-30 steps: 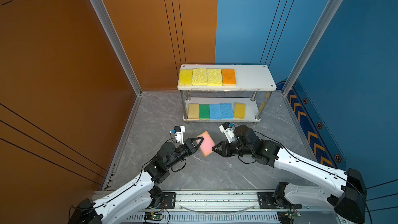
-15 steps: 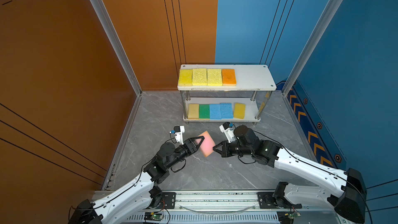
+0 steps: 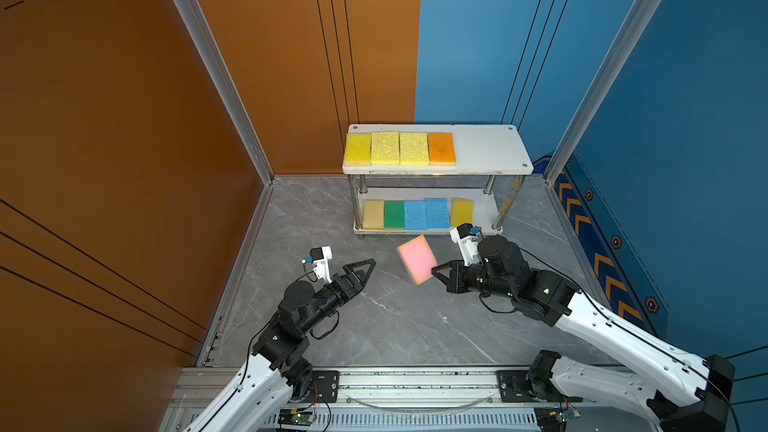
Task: Place and organize the cleaning sponges onto the shelf
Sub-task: 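Carry the pink sponge up to the shelf top with the right gripper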
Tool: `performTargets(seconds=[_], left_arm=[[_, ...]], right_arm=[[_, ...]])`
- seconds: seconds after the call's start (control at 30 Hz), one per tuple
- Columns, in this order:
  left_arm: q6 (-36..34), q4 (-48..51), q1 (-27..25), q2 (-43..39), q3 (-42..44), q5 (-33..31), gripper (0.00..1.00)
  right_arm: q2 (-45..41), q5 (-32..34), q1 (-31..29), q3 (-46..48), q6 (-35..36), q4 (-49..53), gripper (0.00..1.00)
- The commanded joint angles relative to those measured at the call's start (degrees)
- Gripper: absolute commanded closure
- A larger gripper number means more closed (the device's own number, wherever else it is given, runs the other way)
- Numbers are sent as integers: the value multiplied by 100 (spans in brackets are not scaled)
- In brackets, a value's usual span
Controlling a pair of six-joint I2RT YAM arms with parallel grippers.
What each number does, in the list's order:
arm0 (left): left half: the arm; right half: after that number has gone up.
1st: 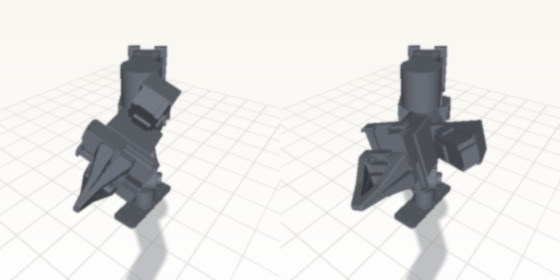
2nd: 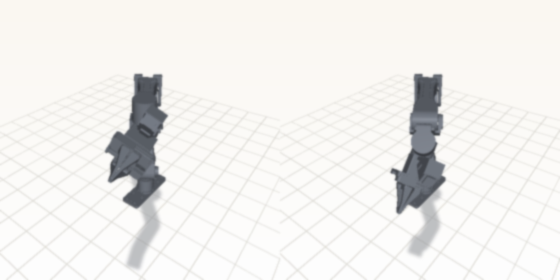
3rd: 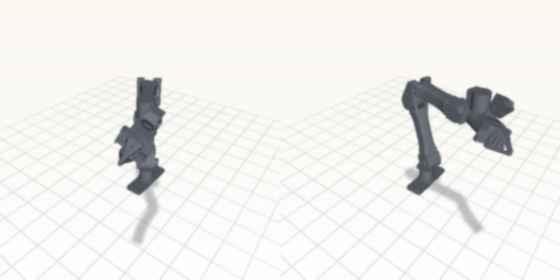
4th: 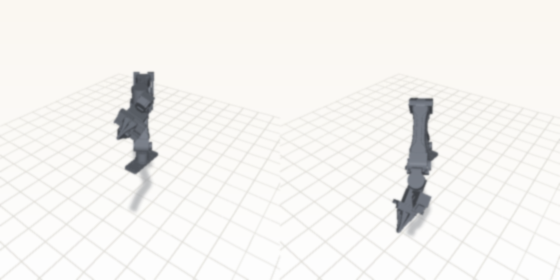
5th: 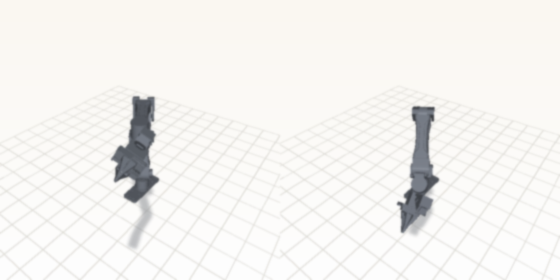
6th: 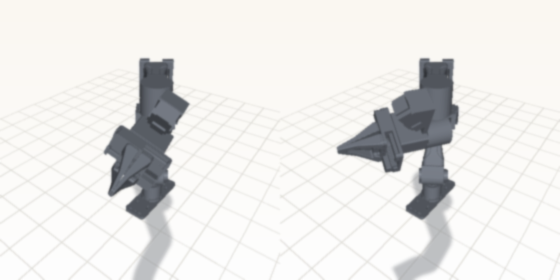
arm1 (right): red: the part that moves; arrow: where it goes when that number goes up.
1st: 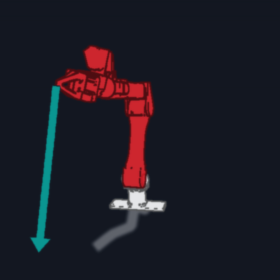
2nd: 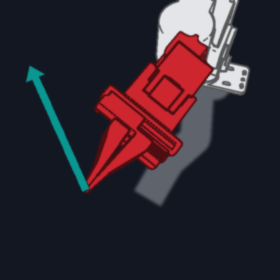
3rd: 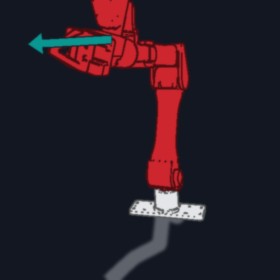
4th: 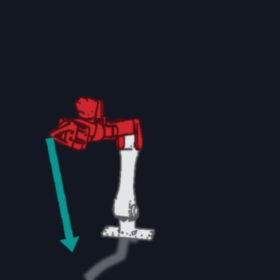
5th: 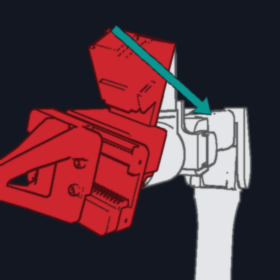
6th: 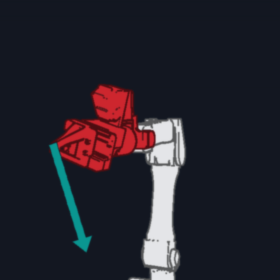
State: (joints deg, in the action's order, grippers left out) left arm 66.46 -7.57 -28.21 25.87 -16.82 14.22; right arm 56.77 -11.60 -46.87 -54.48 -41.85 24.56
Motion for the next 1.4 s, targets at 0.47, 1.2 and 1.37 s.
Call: performTargets(seconds=[0.47,1.2,1.37], left_arm=[[-131,1305,479,-481,248,676,2],[-241,1594,798,-557,231,1099,2],[-225,1618,869,-565,236,1199,2]], right_arm=[[-319,-308,2019,-2022,428,1038,96],[2232,-1561,3675,-4521,524,1049,96],[2758,-1737,3753,-4817,526,1165,96]])
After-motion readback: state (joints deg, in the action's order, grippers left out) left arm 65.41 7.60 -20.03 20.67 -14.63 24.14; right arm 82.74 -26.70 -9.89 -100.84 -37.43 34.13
